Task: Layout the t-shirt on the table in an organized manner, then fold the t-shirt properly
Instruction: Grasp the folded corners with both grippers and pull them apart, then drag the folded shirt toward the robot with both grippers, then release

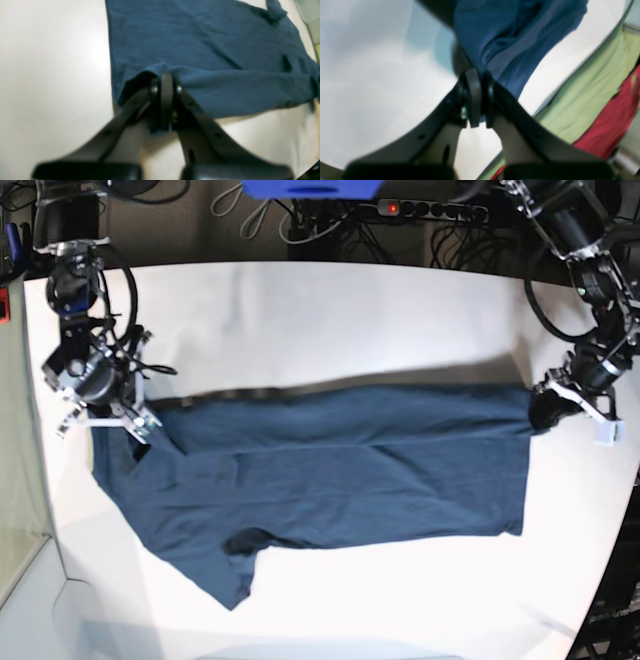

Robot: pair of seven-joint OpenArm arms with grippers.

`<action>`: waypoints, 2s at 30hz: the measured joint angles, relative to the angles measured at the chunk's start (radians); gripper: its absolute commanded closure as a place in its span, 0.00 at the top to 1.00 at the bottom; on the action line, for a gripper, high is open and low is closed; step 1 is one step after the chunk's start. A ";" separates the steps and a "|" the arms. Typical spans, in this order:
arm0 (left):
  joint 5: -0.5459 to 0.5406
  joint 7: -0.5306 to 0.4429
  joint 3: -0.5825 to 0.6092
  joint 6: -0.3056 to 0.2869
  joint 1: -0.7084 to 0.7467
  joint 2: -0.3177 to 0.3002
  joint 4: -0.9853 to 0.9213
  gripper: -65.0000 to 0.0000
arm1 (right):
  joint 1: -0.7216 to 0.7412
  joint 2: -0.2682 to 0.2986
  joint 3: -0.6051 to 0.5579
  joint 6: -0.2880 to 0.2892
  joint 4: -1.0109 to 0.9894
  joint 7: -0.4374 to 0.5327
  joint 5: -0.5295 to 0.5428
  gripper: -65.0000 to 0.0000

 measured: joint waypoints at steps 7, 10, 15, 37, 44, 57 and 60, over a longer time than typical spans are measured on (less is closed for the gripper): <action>-0.011 -0.008 -0.002 0.002 0.116 0.000 0.113 0.01 | -0.089 -0.049 0.124 0.000 0.041 0.001 -0.003 0.00; -0.011 -0.010 -0.006 0.002 0.150 0.000 0.129 0.01 | -0.161 -0.092 0.159 0.003 0.090 0.002 -0.006 0.00; -0.001 -0.010 -0.005 0.002 0.183 0.000 0.123 0.01 | -0.243 -0.154 0.207 0.000 0.150 0.063 -0.002 0.00; -0.008 -0.012 -0.105 -0.002 0.287 -0.060 0.002 0.01 | -0.360 -0.139 0.265 0.000 0.110 0.127 -0.002 0.00; -0.010 -0.016 -0.102 -0.002 0.346 -0.062 0.005 0.01 | -0.374 -0.137 0.265 0.000 0.110 0.137 -0.002 0.00; 0.141 -0.039 -0.100 -0.003 0.366 -0.042 0.004 0.02 | -0.398 -0.140 0.262 0.000 0.120 0.142 -0.002 0.00; 0.143 -0.039 -0.100 -0.006 0.364 -0.042 0.004 0.02 | -0.407 -0.140 0.262 0.000 0.121 0.145 -0.002 0.00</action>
